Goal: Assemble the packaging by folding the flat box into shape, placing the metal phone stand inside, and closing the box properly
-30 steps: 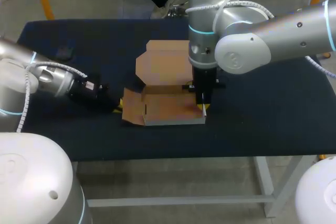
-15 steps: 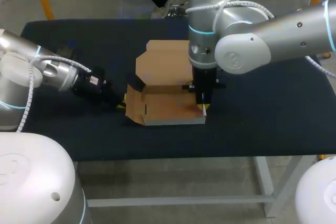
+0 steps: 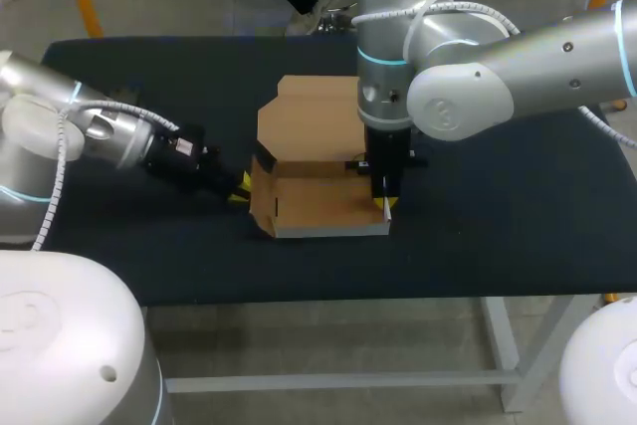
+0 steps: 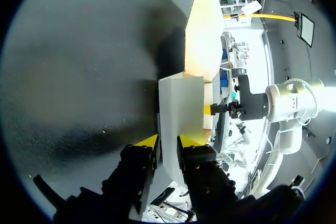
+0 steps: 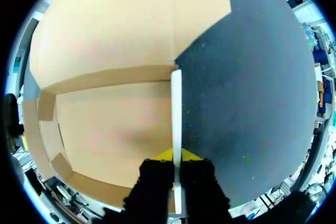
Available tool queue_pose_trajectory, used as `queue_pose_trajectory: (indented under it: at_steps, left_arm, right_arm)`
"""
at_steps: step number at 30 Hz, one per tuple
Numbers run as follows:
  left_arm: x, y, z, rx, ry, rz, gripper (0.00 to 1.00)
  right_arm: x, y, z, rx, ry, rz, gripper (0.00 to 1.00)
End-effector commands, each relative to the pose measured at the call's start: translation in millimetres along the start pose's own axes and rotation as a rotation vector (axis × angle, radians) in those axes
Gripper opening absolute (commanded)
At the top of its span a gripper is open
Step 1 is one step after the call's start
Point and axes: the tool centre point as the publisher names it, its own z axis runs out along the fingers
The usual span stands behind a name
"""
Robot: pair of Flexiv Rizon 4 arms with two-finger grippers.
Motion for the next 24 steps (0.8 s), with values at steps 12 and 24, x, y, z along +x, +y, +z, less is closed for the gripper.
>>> queue_pose_trajectory:
  at_steps: [12,24]
  left_arm:
    - [2.8,1.7,6.2,-0.001,0.078,-0.002,0.31]
    - [10.6,2.1,6.3,0.014,0.146,-0.002,0.34]
  right_arm:
    - [1.0,0.8,1.2,0.003,-0.001,-0.001,0.0]
    - [1.0,0.8,1.2,0.003,-0.001,-0.001,0.0]
